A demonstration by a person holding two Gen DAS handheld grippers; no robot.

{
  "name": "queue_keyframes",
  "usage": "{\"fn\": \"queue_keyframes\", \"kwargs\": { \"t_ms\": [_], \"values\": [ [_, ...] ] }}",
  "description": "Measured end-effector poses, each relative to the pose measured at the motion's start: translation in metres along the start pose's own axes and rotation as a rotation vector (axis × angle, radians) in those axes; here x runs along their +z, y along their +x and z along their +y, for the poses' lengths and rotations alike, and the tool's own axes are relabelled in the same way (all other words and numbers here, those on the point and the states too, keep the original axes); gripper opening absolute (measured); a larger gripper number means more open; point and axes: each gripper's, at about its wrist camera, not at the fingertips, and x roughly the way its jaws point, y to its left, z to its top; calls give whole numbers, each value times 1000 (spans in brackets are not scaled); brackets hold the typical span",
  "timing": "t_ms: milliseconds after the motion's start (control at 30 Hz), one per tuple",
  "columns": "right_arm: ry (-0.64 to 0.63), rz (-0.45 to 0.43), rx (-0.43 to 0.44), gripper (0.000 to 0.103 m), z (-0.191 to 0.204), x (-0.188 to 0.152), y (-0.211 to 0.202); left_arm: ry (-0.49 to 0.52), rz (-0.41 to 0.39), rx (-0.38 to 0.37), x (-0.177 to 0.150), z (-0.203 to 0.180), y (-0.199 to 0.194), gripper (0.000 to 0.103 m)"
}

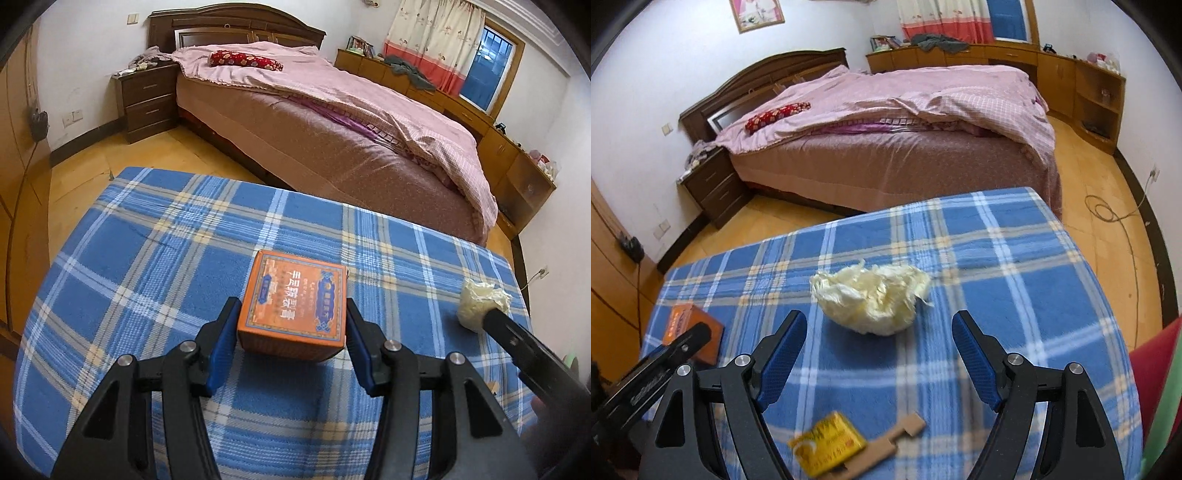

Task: Collect trash
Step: 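Grasp the white crumpled paper with the right tool, then carry the white paper with the right tool while the left tool carries the orange box toward the bin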

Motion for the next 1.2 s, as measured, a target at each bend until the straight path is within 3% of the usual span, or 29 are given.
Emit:
{"fn": "queue_keyframes", "kwargs": {
  "t_ms": [267, 333, 367, 500, 767, 1200],
  "values": [
    [-7, 40, -24, 81, 1, 4, 26, 16, -8, 9, 0, -2, 2, 55],
    [2, 33, -32, 69, -2, 4, 26, 21, -9, 14, 0, -3, 2, 55],
    [-5, 32, -39, 50, -3, 4, 27, 21, -9, 14, 0, -3, 2, 55],
    [-9, 33, -35, 41, -4, 5, 24, 17, -3, 2, 1, -4, 1, 55],
    [-9, 6, -23, 37, -4, 2, 0, 24, -16, -34, 2, -9, -10, 55],
    [2, -94, 20, 37, -19, -21, -86, 81, -47, -112, 1, -34, -41, 55]
  ]
}}
